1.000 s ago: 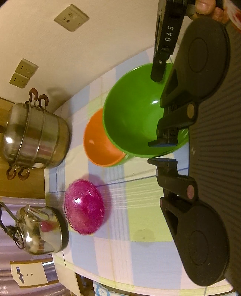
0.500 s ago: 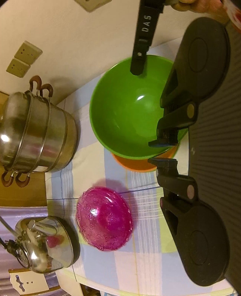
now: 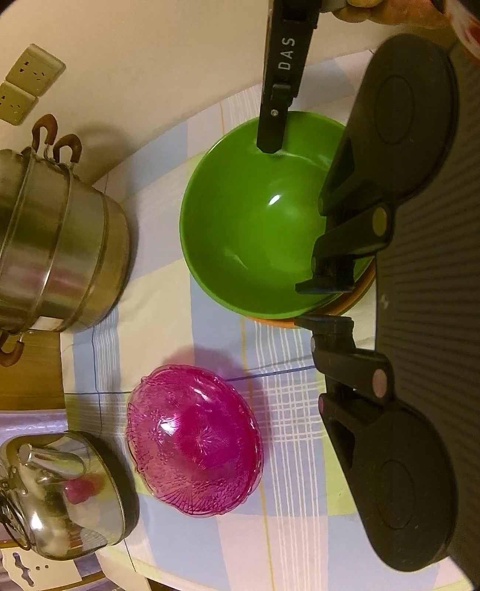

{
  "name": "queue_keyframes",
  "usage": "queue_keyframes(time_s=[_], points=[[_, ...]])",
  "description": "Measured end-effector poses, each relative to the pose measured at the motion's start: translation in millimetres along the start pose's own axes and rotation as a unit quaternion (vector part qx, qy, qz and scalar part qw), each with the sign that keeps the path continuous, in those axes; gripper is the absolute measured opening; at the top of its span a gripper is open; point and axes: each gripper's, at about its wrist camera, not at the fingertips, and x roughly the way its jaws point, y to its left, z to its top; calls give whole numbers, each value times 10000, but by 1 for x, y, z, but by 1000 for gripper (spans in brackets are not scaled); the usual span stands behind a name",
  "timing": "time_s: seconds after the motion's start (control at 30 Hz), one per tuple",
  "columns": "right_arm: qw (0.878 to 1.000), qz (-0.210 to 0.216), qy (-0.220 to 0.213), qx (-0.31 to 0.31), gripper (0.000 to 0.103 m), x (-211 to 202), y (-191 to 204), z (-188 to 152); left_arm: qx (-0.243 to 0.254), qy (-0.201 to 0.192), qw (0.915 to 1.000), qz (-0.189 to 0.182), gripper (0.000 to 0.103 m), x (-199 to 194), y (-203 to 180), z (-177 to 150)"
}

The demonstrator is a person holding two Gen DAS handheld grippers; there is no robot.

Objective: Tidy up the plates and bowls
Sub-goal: 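Lower the green bowl onto the orange bowl in the stack, then open both grippers and withdraw them from the bowl stack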

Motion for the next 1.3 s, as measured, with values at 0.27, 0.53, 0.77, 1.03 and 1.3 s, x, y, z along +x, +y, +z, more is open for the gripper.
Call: queue_keyframes(time_s=[0.27, 0.53, 0.77, 1.03, 1.3], points=[[9998, -51, 90, -175, 12, 12, 0, -6, 86, -67, 9999, 31, 9, 5, 0, 0], [9996, -36, 48, -268, 12, 18, -1, -9, 16, -86, 10000, -8, 9, 9, 2, -4], [9992, 207, -97, -332, 64, 17, -7, -13, -187, -293, 9993, -128, 9, 4, 10, -6], [9991, 263, -339, -38, 67, 2, -18, -21, -402, -523, 9977, -176, 13, -13, 14, -18], [9988, 268, -377, 172, 67, -29, -17, -48, -636, -728, 9952, -172, 41, -48, 7, -57]])
